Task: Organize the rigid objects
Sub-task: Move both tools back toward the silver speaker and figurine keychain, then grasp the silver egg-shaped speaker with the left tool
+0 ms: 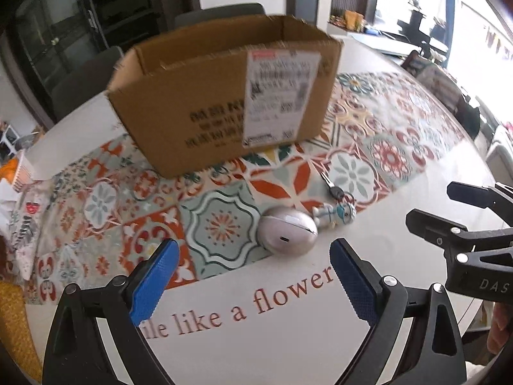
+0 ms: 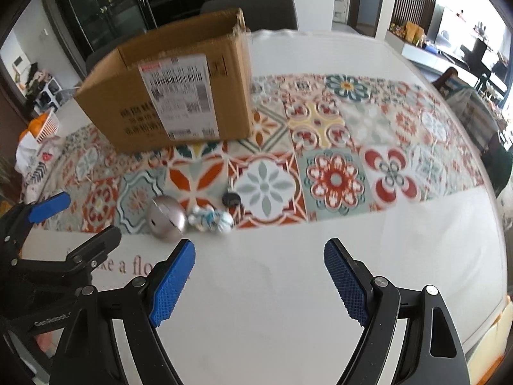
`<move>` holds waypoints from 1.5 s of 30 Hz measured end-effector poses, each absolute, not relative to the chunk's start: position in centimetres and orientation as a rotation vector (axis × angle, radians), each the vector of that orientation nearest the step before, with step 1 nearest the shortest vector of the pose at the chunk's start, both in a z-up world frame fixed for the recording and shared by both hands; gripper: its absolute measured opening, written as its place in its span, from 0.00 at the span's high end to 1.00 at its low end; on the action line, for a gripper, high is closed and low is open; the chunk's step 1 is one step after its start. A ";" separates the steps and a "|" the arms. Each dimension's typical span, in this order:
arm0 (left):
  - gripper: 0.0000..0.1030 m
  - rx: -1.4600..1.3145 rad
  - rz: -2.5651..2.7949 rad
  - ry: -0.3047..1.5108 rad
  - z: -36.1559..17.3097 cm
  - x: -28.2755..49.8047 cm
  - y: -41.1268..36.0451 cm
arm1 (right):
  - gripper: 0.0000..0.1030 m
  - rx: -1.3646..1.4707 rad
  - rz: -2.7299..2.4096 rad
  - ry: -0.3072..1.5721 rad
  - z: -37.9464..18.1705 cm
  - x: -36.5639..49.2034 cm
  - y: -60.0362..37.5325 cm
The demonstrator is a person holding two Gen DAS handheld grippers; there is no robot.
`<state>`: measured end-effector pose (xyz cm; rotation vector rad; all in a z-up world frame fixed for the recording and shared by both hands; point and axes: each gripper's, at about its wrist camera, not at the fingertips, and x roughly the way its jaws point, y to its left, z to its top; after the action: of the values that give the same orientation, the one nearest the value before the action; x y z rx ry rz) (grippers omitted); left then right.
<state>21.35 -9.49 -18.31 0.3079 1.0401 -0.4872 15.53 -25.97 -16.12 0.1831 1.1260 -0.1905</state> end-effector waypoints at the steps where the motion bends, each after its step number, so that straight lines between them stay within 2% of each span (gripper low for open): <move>1: 0.07 0.308 -0.499 1.050 -18.7 21.4 -9.6 | 0.20 0.186 -0.194 1.134 -16.5 15.4 -26.0; 18: 0.13 0.427 -0.627 1.102 -24.3 23.2 -12.9 | 0.20 0.226 -0.238 1.258 -22.3 15.7 -27.5; 25: 0.21 0.422 -0.659 1.121 -25.5 24.4 -13.8 | 0.20 0.223 -0.241 1.266 -22.9 16.1 -27.6; 30: 0.30 0.426 -0.660 1.126 -26.1 24.8 -14.5 | 0.20 0.223 -0.249 1.271 -23.2 16.3 -27.9; 32: 0.36 0.412 -0.674 1.139 -26.3 24.9 -14.7 | 0.20 0.223 -0.246 1.271 -23.2 16.4 -27.9; 45: 0.37 0.343 -0.604 1.105 -24.2 24.1 -11.8 | 0.20 0.202 -0.164 1.240 -22.5 17.4 -26.7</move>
<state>24.14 -11.80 -24.17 0.3433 1.1053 -0.6038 17.37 -26.65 -22.50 0.2024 1.2401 -0.1643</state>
